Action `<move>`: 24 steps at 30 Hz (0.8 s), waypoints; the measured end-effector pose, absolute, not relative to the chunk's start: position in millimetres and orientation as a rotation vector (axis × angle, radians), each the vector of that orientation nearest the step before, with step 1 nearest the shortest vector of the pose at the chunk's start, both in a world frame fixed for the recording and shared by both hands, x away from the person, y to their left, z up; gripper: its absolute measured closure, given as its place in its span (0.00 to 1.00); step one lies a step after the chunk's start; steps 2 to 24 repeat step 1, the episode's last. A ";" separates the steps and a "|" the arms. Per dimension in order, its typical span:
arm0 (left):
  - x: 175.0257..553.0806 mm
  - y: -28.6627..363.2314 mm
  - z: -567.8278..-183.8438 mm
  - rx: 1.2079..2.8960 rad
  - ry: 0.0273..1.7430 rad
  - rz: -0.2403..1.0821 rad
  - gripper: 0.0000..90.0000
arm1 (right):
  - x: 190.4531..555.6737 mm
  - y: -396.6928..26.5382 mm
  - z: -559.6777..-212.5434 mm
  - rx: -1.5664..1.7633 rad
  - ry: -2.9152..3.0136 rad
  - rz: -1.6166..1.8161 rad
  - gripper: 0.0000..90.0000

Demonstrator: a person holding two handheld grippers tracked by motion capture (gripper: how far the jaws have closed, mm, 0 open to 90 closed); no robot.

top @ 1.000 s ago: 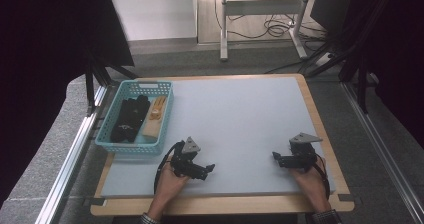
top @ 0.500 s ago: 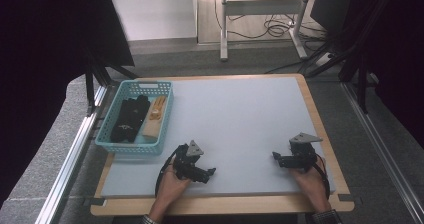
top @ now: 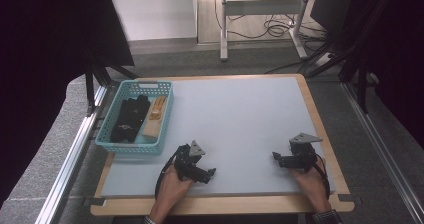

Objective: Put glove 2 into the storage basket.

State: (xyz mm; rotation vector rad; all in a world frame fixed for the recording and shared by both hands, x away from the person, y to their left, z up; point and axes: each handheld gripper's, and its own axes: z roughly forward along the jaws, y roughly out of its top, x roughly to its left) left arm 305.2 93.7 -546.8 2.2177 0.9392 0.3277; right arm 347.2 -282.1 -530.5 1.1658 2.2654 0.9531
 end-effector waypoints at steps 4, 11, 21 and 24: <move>305.0 93.6 -546.8 2.217 0.940 0.329 0.00 | 347.2 -282.1 -530.5 1.169 2.265 0.954 0.19; 305.0 93.6 -546.8 2.217 0.940 0.329 0.00 | 347.2 -282.1 -530.5 1.169 2.265 0.954 0.19; 305.0 93.6 -546.8 2.217 0.940 0.329 0.00 | 347.2 -282.1 -530.5 1.169 2.265 0.954 0.19; 305.0 93.6 -546.8 2.217 0.940 0.329 0.00 | 347.2 -282.1 -530.5 1.169 2.265 0.954 0.19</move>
